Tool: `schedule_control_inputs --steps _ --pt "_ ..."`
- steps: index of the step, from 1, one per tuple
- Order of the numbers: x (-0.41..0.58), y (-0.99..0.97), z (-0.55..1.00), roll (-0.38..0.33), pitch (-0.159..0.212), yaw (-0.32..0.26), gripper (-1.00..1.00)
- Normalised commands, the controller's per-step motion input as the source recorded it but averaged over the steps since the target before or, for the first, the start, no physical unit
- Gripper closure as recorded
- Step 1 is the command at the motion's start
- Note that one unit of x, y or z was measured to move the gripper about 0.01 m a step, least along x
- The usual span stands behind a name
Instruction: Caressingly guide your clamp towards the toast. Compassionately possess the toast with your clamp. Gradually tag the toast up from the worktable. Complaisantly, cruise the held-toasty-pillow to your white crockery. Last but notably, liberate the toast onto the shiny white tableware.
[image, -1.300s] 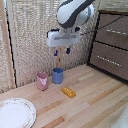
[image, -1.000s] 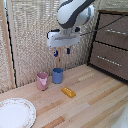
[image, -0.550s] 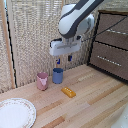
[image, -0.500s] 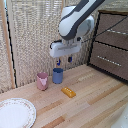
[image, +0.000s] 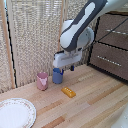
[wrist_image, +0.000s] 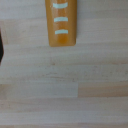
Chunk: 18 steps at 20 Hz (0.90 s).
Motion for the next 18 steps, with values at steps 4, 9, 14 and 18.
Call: schedule_control_inputs --steps 4,9,14,18 --pt "-0.069 0.0 -0.46 -0.006 0.073 0.039 -1.0" --pt "-0.004 0.0 -0.43 -0.013 0.04 0.017 -1.0" --pt "0.004 0.02 -0.28 -0.048 0.035 -0.007 -1.0" --pt "0.003 0.03 -0.2 -0.049 0.018 -0.002 -1.0"
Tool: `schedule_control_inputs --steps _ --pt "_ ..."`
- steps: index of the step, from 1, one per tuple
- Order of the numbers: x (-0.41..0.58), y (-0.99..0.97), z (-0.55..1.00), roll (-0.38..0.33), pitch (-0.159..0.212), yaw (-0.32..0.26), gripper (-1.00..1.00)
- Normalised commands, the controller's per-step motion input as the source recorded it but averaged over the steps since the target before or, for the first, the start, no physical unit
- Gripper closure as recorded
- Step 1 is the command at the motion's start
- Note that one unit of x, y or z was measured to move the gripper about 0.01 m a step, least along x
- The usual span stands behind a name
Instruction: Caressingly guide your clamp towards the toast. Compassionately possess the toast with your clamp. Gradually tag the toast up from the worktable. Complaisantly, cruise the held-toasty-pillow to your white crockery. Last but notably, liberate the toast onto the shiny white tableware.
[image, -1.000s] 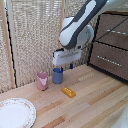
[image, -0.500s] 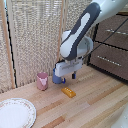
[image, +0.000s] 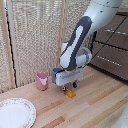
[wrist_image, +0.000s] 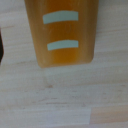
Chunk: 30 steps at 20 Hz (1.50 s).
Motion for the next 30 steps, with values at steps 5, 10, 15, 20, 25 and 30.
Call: schedule_control_inputs --steps 5,10,15,20,25,30 --pt "0.016 0.03 -0.13 -0.03 0.0 0.0 1.0" --pt "0.0 0.05 -0.01 -0.011 0.0 0.01 1.0" --pt "0.0 0.07 0.03 -0.004 0.0 0.007 1.0" --pt "-0.033 0.13 0.54 0.0 -0.103 0.003 1.0" --pt "-0.001 0.08 1.0 0.0 -0.011 0.082 1.0" --pt "0.066 0.36 0.96 0.005 0.085 0.119 1.0"
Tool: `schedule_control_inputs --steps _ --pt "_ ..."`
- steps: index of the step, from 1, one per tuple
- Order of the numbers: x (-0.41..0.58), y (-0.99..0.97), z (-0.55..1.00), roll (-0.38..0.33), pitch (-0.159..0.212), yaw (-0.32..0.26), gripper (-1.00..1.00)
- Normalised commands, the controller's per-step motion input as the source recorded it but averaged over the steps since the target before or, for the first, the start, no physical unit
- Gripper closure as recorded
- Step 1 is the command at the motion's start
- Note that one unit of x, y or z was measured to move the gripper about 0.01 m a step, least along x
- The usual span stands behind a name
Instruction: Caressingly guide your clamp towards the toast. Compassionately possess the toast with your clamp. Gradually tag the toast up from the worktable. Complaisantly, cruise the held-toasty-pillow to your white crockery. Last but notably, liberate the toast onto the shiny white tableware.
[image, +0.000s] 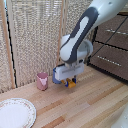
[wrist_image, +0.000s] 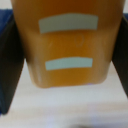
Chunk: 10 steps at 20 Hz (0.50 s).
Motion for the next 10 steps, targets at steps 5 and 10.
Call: schedule_control_inputs --steps 5,10 --pt "0.158 0.71 0.76 0.047 0.142 0.058 1.0" --pt "0.113 0.87 0.57 0.05 0.077 0.006 1.0"
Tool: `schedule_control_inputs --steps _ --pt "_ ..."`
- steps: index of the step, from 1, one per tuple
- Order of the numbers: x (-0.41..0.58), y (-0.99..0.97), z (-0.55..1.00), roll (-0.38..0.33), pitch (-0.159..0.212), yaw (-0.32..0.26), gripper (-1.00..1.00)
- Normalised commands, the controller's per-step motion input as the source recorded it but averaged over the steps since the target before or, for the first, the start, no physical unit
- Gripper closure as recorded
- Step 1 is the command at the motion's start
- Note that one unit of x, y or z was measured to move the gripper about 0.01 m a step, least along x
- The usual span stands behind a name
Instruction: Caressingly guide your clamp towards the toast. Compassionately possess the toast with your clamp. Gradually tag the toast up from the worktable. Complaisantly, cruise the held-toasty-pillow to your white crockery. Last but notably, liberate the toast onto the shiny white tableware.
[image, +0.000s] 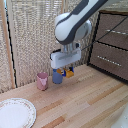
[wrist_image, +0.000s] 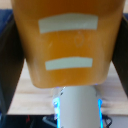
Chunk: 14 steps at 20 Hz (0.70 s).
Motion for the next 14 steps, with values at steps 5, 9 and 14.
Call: schedule_control_inputs --steps 5,9,14 --pt "0.111 0.92 0.36 0.005 0.007 0.0 1.0" --pt "0.149 0.94 0.21 -0.003 -0.005 0.0 1.0" --pt "0.255 0.92 0.04 -0.002 -0.032 -0.02 1.0"
